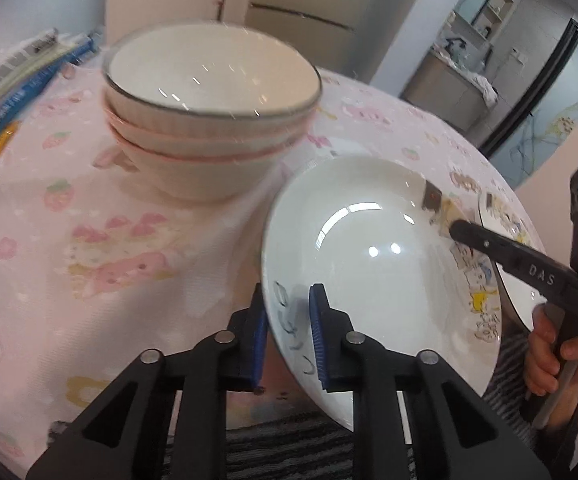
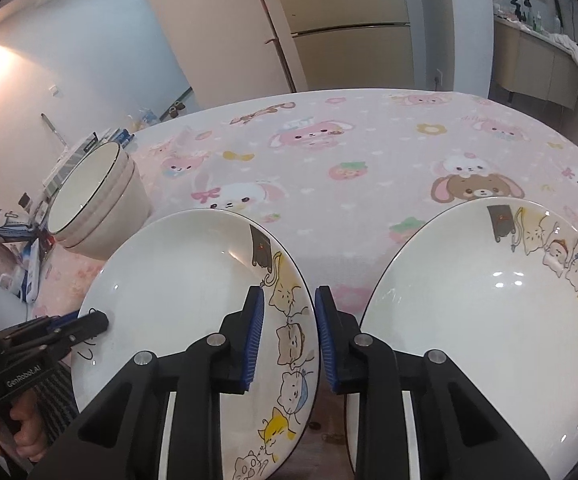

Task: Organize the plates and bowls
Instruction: 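Grip the rim of the white 'life' cartoon plate with both grippers, then lift the white 'life' plate off the table with both grippers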

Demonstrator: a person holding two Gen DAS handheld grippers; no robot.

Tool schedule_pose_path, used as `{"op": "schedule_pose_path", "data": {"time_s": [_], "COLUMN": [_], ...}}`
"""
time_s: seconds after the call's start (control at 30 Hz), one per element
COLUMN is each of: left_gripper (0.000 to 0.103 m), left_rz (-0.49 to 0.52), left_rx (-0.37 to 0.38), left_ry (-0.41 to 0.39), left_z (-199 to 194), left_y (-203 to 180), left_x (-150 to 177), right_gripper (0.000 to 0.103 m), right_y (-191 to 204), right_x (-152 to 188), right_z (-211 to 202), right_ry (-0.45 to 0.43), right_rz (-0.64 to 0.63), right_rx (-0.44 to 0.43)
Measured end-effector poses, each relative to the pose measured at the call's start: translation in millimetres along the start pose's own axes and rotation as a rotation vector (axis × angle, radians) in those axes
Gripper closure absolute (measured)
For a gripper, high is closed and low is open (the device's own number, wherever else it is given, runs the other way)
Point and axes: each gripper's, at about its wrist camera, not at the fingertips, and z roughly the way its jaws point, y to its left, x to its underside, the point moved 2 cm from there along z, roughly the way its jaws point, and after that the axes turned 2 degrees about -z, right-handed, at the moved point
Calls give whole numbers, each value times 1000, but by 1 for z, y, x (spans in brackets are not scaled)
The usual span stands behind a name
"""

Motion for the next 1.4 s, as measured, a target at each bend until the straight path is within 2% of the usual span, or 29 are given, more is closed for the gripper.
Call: {"op": "schedule_pose_path", "data": {"time_s": [0.17,0.2,0.23,0.37,0.5,0.7,0.87,1.0,1.2,1.3,1.4], "left_gripper": [83,85,87,87,87,87,87,87,87,87,85], "left_rz": [-10,-20,-30,-37,-25,-63,17,71,105,141,134], "left_rx": [12,19,26,23,33,70,39,19,87,115,123], "left_ry": [-2,-3,-6,-46,-82,-48,-60,-87,-102,-78,-47], "left_z": [-2,-2,-3,-13,-25,-41,-66,-77,-61,-41,-19], "left_y": [2,5,7,10,9,6,-26,-59,-105,-132,-151], "left_x": [1,2,2,3,4,2,-2,-10,-28,-38,-38], "right_gripper": [75,77,86,90,90,90,90,90,90,90,85], "right_y": [0,-1,-5,-23,-15,-18,-32,-46,-85,-111,-141], "right_x": [-2,-2,-2,-1,-2,-2,-3,-2,1,6,15], "right_z": [2,1,1,-5,-21,-48,-80,-103,-144,-159,-160], "right_ry": [13,14,15,44,20,12,-36,-55,-116,-140,-136], "right_rz": [-23,-16,8,147,125,185,239,248,282,311,368], "right_rx": [-25,-21,-14,-165,-148,-181,-176,-140,-54,-5,-28]}}
